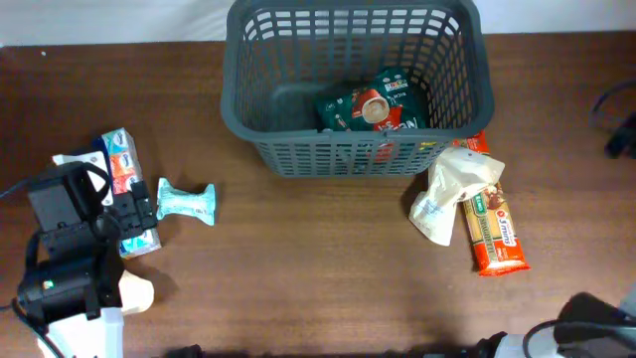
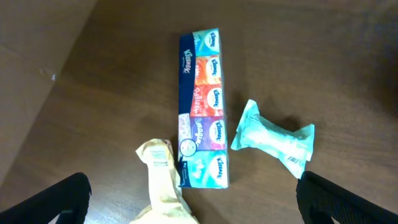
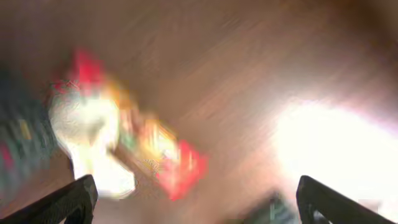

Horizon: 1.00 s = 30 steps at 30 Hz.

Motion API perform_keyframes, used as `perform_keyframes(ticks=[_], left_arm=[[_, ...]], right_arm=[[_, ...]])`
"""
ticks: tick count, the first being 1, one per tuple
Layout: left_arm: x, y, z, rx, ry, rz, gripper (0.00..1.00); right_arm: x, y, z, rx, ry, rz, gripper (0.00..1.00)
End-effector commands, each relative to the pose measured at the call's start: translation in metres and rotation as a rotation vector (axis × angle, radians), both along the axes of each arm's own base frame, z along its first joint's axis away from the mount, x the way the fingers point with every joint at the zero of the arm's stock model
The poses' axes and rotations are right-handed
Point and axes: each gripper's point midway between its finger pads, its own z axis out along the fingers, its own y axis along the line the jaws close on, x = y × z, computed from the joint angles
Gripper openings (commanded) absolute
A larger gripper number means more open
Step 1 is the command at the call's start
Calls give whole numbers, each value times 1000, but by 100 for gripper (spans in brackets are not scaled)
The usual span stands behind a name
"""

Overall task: Pack container
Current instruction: 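Move the right gripper back to the spaghetti packet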

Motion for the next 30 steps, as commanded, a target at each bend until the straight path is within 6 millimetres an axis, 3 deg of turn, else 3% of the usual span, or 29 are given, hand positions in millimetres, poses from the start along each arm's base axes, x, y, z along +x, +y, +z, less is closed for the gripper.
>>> perform_keyframes(ticks=[1, 3, 6, 8, 10, 16, 20, 30], left_arm=[[0, -5, -14, -22, 25, -29, 99], [0, -5, -13, -22, 21, -30, 99], [1, -7, -13, -34, 18, -42, 99], [2, -8, -13, -35, 15, -44, 99], [3, -11, -13, -47, 12, -57, 99], [4, -13, -14, -45, 16, -84, 99], [4, -13, -13, -44, 13, -84, 99], [6, -12, -11, -26, 9, -100, 99]], right_arm=[[-16, 45, -32, 83, 40, 128, 100], [-26, 65, -70, 116, 114, 220, 99], [-27, 79, -128, 137, 175, 325, 99], [-11, 93, -166, 167, 110, 477, 99], [1, 107, -184, 180, 28, 687, 99], [20, 99, -204, 124, 6, 814, 99], [22, 100, -235, 193, 64, 825, 99], [24, 107, -289, 313, 126, 818, 100]])
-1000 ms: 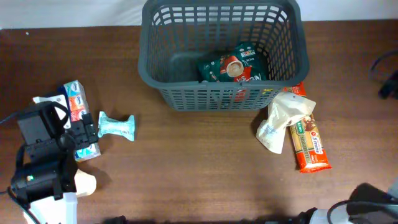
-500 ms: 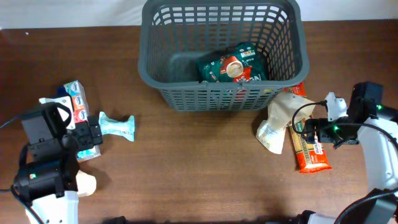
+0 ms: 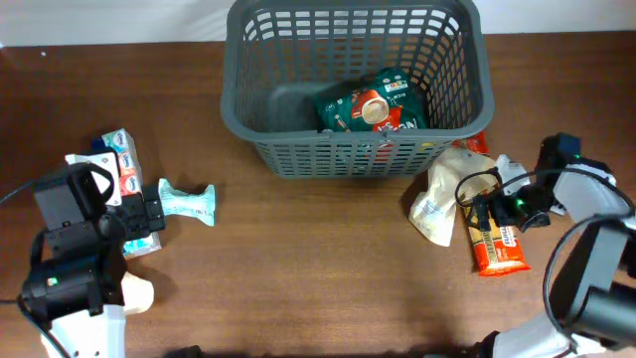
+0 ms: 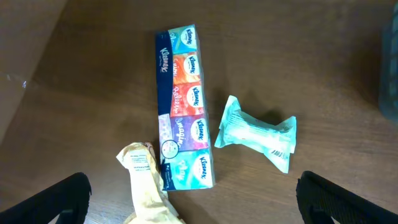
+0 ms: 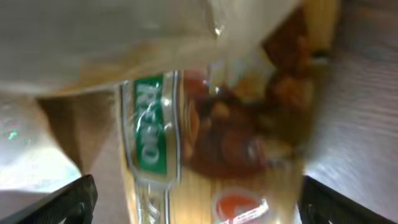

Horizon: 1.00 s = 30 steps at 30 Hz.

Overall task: Pack container
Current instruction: 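Move the right gripper back to the spaghetti packet, then grasp the San Remo spaghetti packet with the right gripper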

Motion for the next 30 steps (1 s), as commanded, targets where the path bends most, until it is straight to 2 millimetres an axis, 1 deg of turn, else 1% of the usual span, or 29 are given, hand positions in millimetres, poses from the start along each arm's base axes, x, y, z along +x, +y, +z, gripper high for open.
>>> perform_keyframes(ticks=[1, 5, 9, 13, 15, 19, 22, 24, 27, 29, 30], left_arm=[[0, -1, -1, 9, 2, -22, 99], [1, 0, 0, 11, -1, -22, 99], [2, 0, 0, 11, -4, -22, 99], [2, 0, 0, 12, -4, -22, 99], [2, 0, 0, 11, -4, -22, 99], [2, 0, 0, 11, -4, -22, 99], [2, 0, 0, 11, -5, -22, 99], [2, 0, 1, 13, -9, -22, 99], [3, 0, 2, 13, -12, -22, 99], [3, 0, 1, 13, -11, -22, 99], [3, 0, 2, 13, -12, -22, 99]], right_arm=[[-6, 12, -18, 63, 37, 12, 99], [-9, 16, -28, 77, 39, 7, 93], [-12, 17, -34, 77, 40, -8, 79], [-13, 18, -36, 81, 45, -41, 79], [-15, 21, -37, 97, 47, -47, 79], [-17, 22, -41, 97, 49, -67, 83], [-12, 21, -42, 91, 23, -62, 86], [-11, 22, -42, 92, 7, -17, 88], [-11, 22, -42, 88, -9, 51, 87], [-13, 21, -43, 79, -16, 104, 79], [-14, 19, -44, 69, -15, 117, 79]])
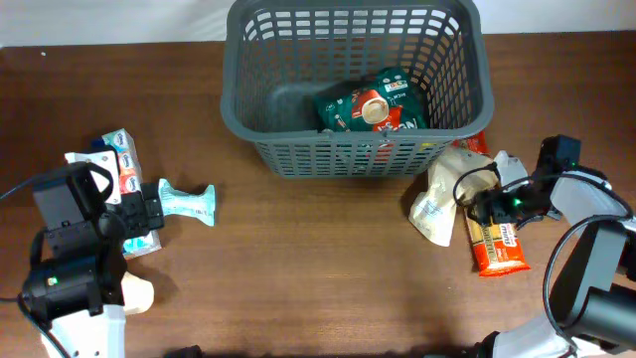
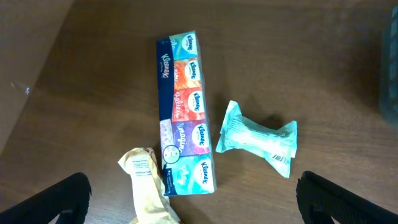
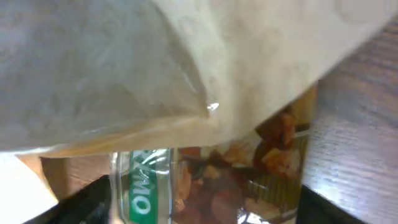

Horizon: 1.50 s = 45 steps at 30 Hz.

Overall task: Pack container
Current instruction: 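Grasp the San Remo spaghetti packet with the right gripper, then lift the spaghetti packet and lower it into the basket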

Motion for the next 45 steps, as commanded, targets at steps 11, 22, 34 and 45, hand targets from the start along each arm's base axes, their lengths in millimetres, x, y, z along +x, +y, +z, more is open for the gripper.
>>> perform_keyframes(ticks=[11, 22, 34, 45], left_arm=[[0, -1, -2, 3, 4, -15, 99], [0, -1, -2, 2, 4, -15, 99], [0, -1, -2, 3, 4, -15, 99], [0, -1, -1, 4, 0, -15, 99]], right_arm=[[-33, 2, -66, -22, 157, 94, 81], [-32, 2, -85, -18, 170, 91, 3], [21, -56, -42, -86, 48, -273, 3], [102, -149, 198, -96, -358, -462, 3]])
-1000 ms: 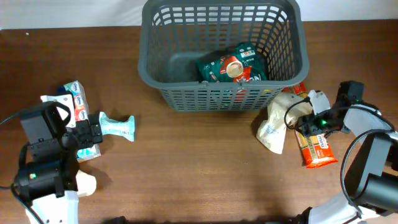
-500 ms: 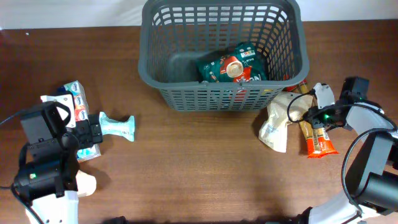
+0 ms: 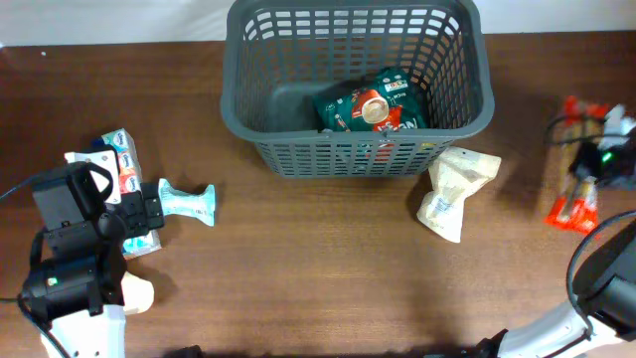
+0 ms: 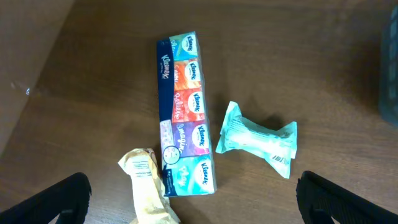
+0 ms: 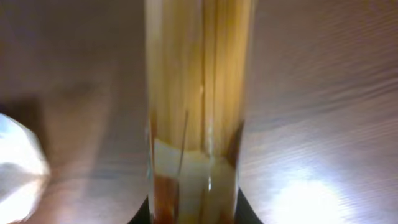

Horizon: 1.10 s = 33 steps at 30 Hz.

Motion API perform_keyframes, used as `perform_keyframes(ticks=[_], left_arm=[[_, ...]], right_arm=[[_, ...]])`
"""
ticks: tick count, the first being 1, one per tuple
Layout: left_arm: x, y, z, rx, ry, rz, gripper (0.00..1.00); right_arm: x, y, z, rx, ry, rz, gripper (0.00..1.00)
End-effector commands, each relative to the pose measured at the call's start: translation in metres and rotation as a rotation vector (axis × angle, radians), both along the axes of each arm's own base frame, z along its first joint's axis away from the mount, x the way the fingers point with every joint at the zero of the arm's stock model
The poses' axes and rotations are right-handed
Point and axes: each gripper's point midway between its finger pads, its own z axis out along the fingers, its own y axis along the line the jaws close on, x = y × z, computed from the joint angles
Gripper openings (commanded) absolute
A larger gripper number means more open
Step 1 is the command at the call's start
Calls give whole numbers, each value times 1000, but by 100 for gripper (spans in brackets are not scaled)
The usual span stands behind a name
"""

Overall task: Pack container
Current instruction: 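Lift the spaghetti packet and lower it into the basket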

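The grey basket (image 3: 356, 85) stands at the back middle with a green packet (image 3: 373, 107) in it. My right gripper (image 3: 599, 157) is at the far right edge, shut on the red spaghetti packet (image 3: 579, 159), which hangs lengthwise between the jaws and fills the right wrist view (image 5: 196, 93). A beige pouch (image 3: 455, 192) lies in front of the basket's right corner. My left gripper (image 3: 139, 214) is open over the tissue pack (image 4: 185, 112) and the teal packet (image 4: 258, 138). A second beige pouch (image 4: 149, 186) lies by the tissue pack's near end.
The basket's front wall (image 3: 348, 154) rises between the left items and the right ones. The table's left edge (image 4: 25, 87) runs beside the tissue pack. My left arm's base (image 3: 70, 268) fills the lower left corner.
My right gripper, then at the spaghetti packet beside the beige pouch, now holds it up at the far right edge. The pouch lies alone, slightly shifted. The left arm has not moved.
First the spaghetti packet lay on the table under the pouch and my right arm was low at the corner. Then my right gripper stood over the packet, then at its upper end. Now it is shut on the packet, away from the pouch. The left gripper stayed open.
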Motion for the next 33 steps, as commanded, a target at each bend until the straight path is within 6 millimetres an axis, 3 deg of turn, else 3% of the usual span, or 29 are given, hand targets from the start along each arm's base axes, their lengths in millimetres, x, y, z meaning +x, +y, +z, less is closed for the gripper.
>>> perform_keyframes(ticks=[1, 3, 4, 6, 9, 10, 11, 15, 16, 18, 21, 25, 29, 33], left_arm=[[0, -1, -1, 3, 2, -15, 99], [0, -1, -1, 3, 2, -15, 99], [0, -1, -1, 2, 2, -16, 99], [1, -3, -2, -8, -1, -25, 99], [2, -7, -2, -23, -5, -42, 99], [2, -7, -2, -24, -5, -42, 99], [2, -7, -2, -24, -5, -42, 99], [3, -10, -2, -36, -9, -55, 99], [3, -10, -2, -36, -9, -55, 99], [3, -10, -2, -36, -9, -55, 99], [3, -11, -2, -41, -8, -59, 99], [4, -14, -3, -55, -11, -73, 99], [4, -14, -3, -55, -11, -73, 99], [3, -14, -3, -55, -10, -73, 99]], right_arm=[[48, 26, 125, -23, -269, 105, 3], [59, 44, 175, -62, -343, 157, 4], [67, 73, 225, -102, -424, 223, 4], [73, 105, 272, -144, -522, 297, 4], [69, 186, 354, -193, -727, 465, 3], [66, 202, 363, -190, -753, 498, 4], [62, 236, 373, -163, -791, 575, 4], [55, 321, 365, -75, -791, 782, 3], [55, 347, 354, -80, -768, 880, 3], [56, 377, 332, -72, -719, 986, 4], [60, 397, 280, -94, -575, 1151, 4], [76, 404, 226, -104, -458, 1296, 4], [80, 420, 208, -56, -470, 1416, 4], [63, 436, 206, 17, -517, 1578, 4]])
